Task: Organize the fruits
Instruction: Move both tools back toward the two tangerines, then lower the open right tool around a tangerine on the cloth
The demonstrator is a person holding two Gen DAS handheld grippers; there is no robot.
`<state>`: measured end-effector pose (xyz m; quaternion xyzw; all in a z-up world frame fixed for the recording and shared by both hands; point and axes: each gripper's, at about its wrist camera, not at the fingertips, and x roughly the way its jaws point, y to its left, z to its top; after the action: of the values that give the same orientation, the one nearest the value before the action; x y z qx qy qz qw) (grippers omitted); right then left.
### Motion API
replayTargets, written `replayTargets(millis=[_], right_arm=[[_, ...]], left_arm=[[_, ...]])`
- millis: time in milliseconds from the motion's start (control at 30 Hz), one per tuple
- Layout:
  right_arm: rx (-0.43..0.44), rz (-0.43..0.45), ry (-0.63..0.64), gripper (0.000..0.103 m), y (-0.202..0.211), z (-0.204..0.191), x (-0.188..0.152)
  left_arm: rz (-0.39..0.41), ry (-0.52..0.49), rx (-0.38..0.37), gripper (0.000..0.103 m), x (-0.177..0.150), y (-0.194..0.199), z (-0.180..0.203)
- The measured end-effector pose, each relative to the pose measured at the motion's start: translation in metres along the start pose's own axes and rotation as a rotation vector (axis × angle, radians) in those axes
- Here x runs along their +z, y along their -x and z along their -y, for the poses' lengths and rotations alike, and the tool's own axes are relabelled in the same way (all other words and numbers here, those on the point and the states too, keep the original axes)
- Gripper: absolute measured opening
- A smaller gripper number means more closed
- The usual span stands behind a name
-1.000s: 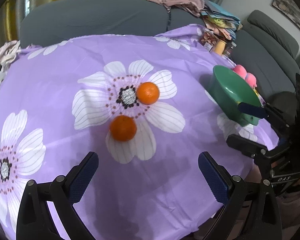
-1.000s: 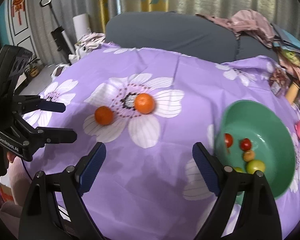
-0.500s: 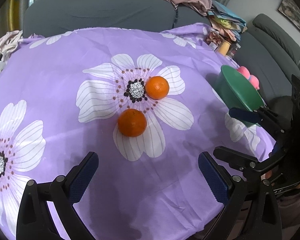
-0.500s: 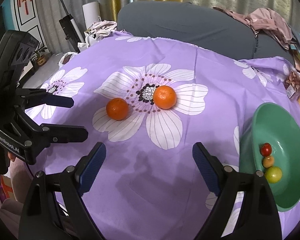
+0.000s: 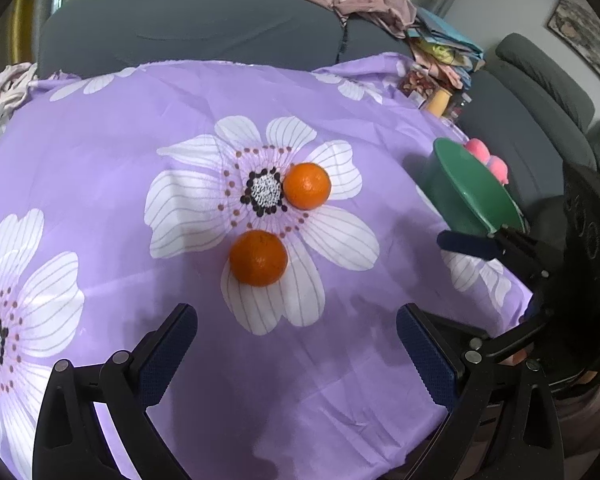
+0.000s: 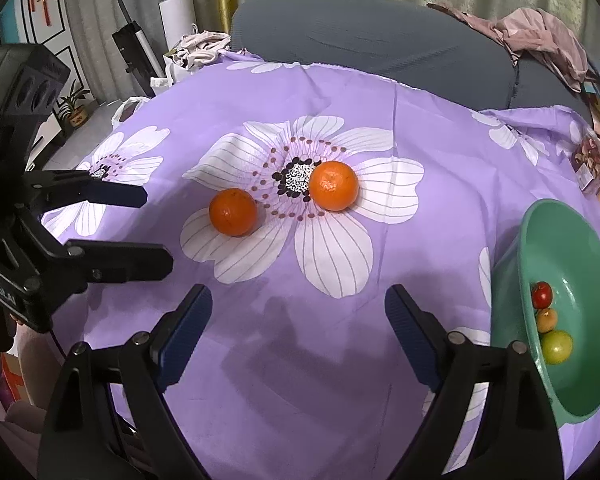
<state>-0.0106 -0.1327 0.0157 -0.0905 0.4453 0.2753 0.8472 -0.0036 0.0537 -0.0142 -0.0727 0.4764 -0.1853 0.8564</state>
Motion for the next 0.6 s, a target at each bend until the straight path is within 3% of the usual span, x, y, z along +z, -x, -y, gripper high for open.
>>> replayTargets(millis=[600], right_arm=[[0.036, -0.019, -0.030, 0.089, -0.017, -0.015, 0.005]], left_arm=[[0.005, -0.052, -0.026, 0.099, 0.013, 0.001, -0.004]])
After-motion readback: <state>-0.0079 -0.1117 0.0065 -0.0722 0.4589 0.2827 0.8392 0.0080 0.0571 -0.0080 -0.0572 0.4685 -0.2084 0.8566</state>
